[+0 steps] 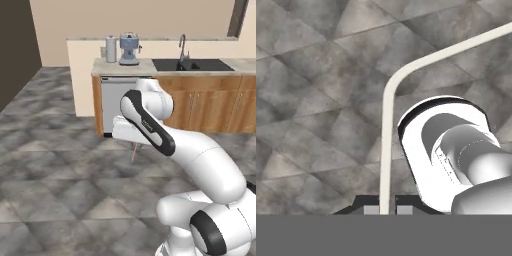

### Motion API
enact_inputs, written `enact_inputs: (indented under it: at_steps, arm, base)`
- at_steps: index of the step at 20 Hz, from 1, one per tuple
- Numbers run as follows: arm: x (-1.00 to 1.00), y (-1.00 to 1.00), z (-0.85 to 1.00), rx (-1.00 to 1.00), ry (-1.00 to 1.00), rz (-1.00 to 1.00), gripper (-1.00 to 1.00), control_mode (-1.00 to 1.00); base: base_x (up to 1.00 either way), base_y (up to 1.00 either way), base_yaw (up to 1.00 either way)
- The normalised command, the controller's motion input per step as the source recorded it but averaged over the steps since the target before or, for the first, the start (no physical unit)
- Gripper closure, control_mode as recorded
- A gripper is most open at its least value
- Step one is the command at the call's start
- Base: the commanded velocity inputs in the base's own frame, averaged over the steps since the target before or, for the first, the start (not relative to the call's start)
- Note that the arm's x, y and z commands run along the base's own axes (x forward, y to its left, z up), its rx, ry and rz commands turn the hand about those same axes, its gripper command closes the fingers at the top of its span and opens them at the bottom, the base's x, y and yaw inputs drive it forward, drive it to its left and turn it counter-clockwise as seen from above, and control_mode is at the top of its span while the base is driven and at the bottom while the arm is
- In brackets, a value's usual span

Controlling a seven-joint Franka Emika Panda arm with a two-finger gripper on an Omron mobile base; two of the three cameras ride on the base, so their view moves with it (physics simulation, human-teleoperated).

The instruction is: Take a straw from the drawer in front and place it inside the glass cup on the dining counter.

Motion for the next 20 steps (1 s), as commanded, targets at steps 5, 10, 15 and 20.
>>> enact_inputs:
  at_steps: [5, 10, 15, 20]
  arm:
    - [0.0, 0.0, 0.0, 0.0, 0.0, 0.0, 1.0, 1.0]
    - [0.0, 0.0, 0.0, 0.0, 0.0, 0.0, 1.0, 1.0]
    - [0.0, 0.0, 0.0, 0.0, 0.0, 0.0, 1.0, 1.0]
    - [0.0, 0.0, 0.0, 0.0, 0.0, 0.0, 1.0, 1.0]
  base:
    - [1.0, 0.87, -0.03]
    - [0.99, 0.81, -0.05]
    - [0.95, 0.76, -0.09]
    - [0.98, 0.76, -0.12]
